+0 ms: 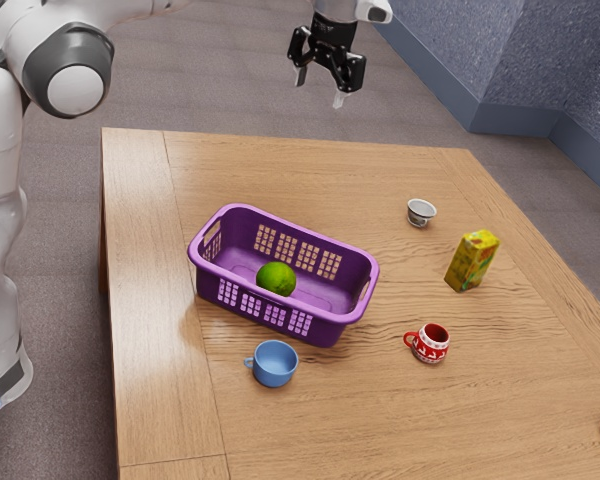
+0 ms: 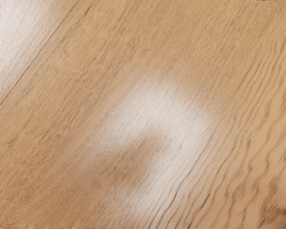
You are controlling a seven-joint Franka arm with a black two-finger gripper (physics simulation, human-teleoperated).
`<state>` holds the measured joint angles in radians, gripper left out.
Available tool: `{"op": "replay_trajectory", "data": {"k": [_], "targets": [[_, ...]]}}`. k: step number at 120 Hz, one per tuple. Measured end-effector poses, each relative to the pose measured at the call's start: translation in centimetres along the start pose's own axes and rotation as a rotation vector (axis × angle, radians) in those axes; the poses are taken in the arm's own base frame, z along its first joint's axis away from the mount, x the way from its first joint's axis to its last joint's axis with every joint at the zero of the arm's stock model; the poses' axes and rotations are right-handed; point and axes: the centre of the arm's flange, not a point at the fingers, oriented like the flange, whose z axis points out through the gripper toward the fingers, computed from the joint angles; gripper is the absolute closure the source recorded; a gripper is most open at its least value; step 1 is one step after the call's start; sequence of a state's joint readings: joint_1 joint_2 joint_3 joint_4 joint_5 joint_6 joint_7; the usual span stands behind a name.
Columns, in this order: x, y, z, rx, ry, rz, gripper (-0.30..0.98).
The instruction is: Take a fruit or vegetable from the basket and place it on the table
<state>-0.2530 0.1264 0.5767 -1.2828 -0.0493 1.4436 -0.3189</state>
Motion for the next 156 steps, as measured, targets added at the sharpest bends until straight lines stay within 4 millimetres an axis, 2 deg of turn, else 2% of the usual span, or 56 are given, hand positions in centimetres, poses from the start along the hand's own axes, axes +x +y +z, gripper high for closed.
{"op": "replay_trajectory", "data": {"k": [12, 29, 32, 46, 52, 59, 64, 66, 69, 74, 77, 80, 84, 88, 94, 101, 107, 112, 121, 144, 156], "targets": [[0.0, 0.0, 0.1, 0.001, -0.003, -0.024, 0.00], [0.3, -1.4, -0.1, -0.026, -0.012, -0.078, 0.00], [0.1, -1.8, -0.7, -0.042, -0.006, -0.085, 0.00], [-2.1, -3.8, -6.9, -0.085, 0.102, -0.085, 0.00], [-2.7, -3.5, -8.2, -0.067, 0.137, -0.067, 0.00], [-3.2, -1.9, -8.5, -0.020, 0.163, -0.039, 0.00], [-3.1, 0.7, -6.7, 0.022, 0.144, -0.010, 0.00], [-3.1, 2.5, -5.2, 0.039, 0.120, 0.013, 0.00], [-3.7, 6.3, -2.6, 0.056, 0.077, 0.068, 0.00], [-6.6, 13.2, 1.5, 0.069, 0.006, 0.187, 0.00], [-8.6, 16.3, 3.7, 0.069, -0.029, 0.245, 0.00], [-10.2, 18.3, 5.1, 0.063, -0.052, 0.284, 0.00], [-12.0, 19.6, 5.8, 0.044, -0.070, 0.319, 0.00], [-13.5, 20.0, 6.0, 0.021, -0.086, 0.340, 0.00], [-15.7, 19.7, 4.7, -0.019, -0.077, 0.365, 0.00], [-17.3, 19.7, 3.5, -0.048, -0.066, 0.381, 0.00], [-18.4, 18.9, 3.6, -0.055, -0.078, 0.379, 0.00], [-18.2, 17.5, 4.1, -0.053, -0.089, 0.349, 0.00], [-17.4, 15.6, 6.3, -0.027, -0.121, 0.281, 0.00], [-19.4, 17.0, 6.5, -0.026, -0.121, 0.149, 0.00], [-20.3, 16.4, 8.7, 0.002, -0.161, 0.064, 0.00]]}}
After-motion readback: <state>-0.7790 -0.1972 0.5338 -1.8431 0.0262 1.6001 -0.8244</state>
